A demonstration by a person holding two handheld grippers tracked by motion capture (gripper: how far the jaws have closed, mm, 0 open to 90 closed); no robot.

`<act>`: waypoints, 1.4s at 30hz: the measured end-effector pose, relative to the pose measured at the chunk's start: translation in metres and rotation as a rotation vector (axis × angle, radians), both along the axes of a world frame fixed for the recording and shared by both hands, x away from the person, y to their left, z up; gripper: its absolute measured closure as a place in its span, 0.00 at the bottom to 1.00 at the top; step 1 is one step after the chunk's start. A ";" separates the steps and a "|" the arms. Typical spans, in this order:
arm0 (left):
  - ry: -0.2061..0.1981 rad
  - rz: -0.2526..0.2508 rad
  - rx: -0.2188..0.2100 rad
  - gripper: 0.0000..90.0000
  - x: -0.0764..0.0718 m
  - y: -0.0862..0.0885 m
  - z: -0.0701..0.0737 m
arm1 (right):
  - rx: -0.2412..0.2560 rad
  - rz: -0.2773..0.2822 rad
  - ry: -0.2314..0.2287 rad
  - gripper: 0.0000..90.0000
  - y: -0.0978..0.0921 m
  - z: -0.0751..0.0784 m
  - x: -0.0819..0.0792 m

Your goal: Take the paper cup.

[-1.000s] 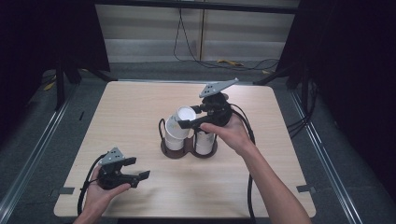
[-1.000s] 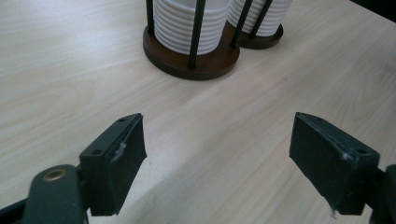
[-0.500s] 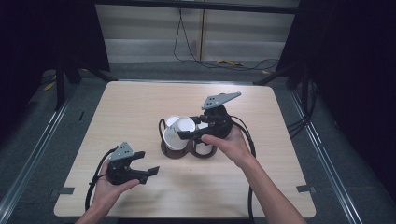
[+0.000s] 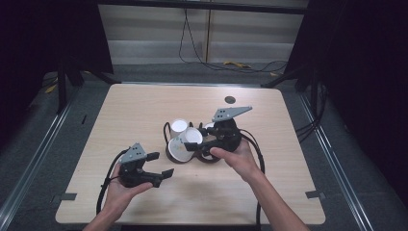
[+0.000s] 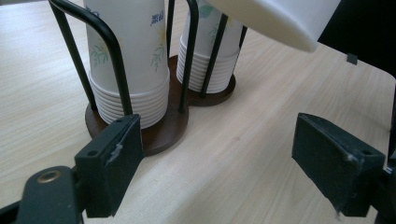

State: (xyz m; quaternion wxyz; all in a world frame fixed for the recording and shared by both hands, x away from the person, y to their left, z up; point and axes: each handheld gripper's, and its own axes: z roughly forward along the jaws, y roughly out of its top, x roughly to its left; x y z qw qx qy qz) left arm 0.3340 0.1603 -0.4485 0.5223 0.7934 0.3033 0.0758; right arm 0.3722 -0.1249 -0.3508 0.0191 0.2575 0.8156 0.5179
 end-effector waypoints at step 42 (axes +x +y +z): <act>-0.054 -0.084 -0.148 0.18 -0.015 -0.005 -0.014 | 0.156 -0.019 0.108 0.42 -0.005 -0.049 -0.018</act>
